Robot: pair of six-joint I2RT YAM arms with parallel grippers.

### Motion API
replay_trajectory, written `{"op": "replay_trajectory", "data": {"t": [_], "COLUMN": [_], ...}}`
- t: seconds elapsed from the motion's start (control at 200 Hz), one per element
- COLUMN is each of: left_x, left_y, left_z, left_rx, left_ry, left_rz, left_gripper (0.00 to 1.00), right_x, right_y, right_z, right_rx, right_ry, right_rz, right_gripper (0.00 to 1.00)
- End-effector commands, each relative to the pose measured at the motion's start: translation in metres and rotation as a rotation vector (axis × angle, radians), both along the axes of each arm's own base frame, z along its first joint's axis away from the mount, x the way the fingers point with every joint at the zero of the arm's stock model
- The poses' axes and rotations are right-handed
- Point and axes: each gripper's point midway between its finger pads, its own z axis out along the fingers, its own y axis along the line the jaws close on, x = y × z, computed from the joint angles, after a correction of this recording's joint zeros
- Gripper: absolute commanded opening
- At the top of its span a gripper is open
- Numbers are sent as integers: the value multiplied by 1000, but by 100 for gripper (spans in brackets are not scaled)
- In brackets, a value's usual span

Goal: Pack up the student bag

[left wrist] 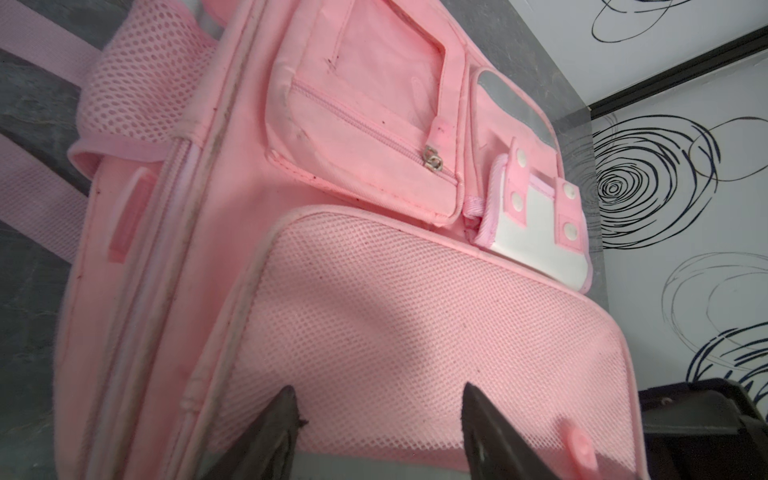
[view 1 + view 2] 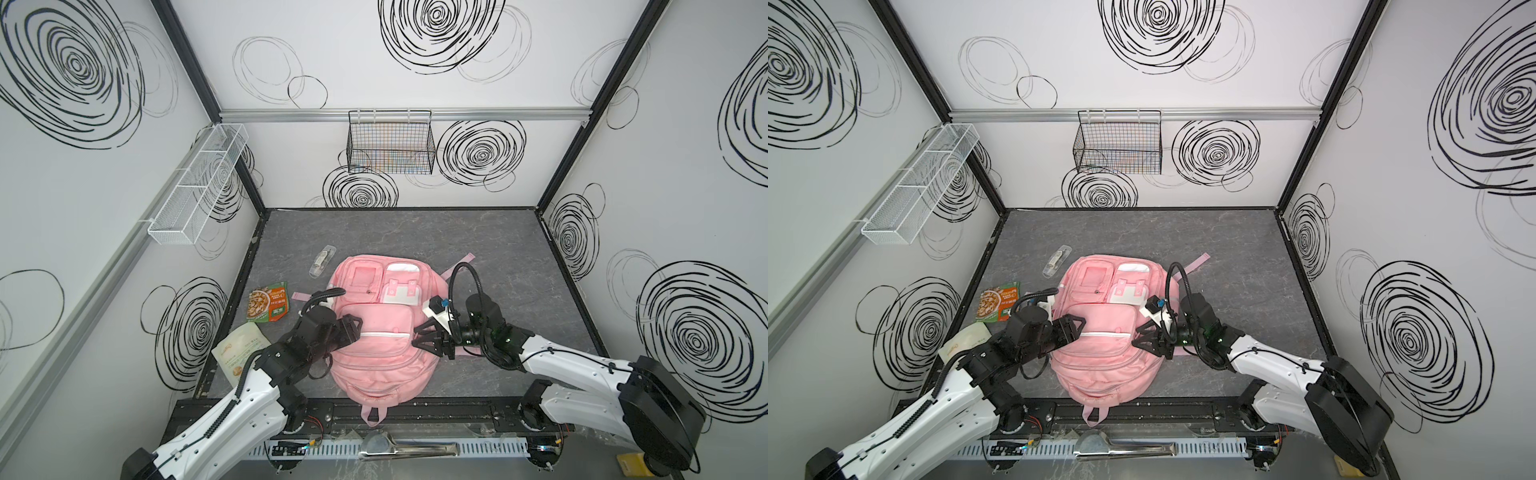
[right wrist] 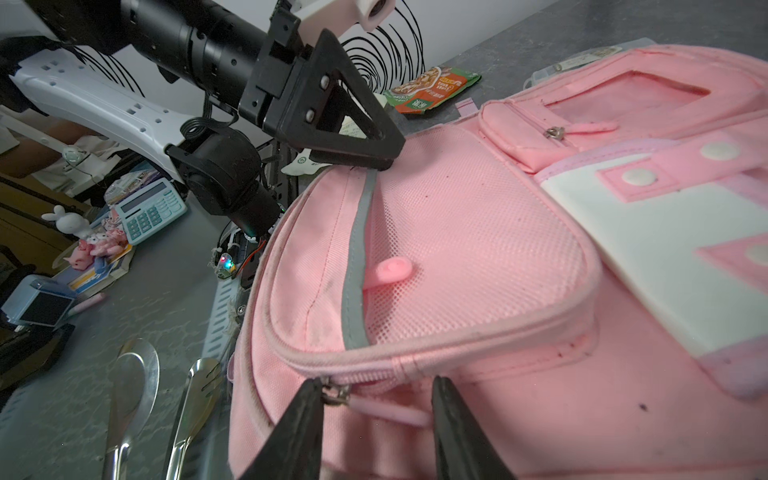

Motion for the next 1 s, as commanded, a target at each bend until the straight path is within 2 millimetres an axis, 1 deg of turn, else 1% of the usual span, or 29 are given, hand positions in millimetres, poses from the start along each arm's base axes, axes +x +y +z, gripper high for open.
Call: {"op": "replay_trajectory", "data": {"t": [0.0,0.275,0.37,0.405,0.425,0.45,0.47,0.485,0.53,0.675,0.72,0.885,0.951,0.996], "left_x": [-9,-7,-7,-7,-7,-7,-7,-7,-7,-6,-5,-5,-4,-4], "left_y": [3,5,5,5,5,5,5,5,5,7,7,10,11,11], "left_z": [-19,-20,-21,-21,-22,-21,-22,-22,-21,-22,-22,-22,-23,-22], "left_rx": [12,10,10,8,10,10,12,13,13,15,16,22,25,25], "left_ry": [64,60,62,63,64,63,64,63,63,64,62,61,60,59], "left_rz": [-3,10,9,7,7,6,4,6,8,18,21,34,35,39], "left_gripper": [66,66,65,65,65,65,65,65,65,65,65,65,65,65], "right_x": [-17,-39,-47,-50,-51,-54,-55,-56,-59,-63,-63,-61,-60,-60], "right_y": [3,6,7,8,8,8,8,8,8,7,7,7,7,7], "right_z": [8,12,11,10,10,10,9,8,7,3,3,2,1,-1], "right_rx": [45,80,82,80,81,80,80,77,71,57,54,47,46,43], "right_ry": [17,78,101,112,119,127,132,136,139,138,131,119,121,125], "right_rz": [74,135,156,160,163,166,168,171,178,186,185,173,170,168], "right_gripper": [33,20,20,24,33,47,53,56,59,63,61,35,28,26]}}
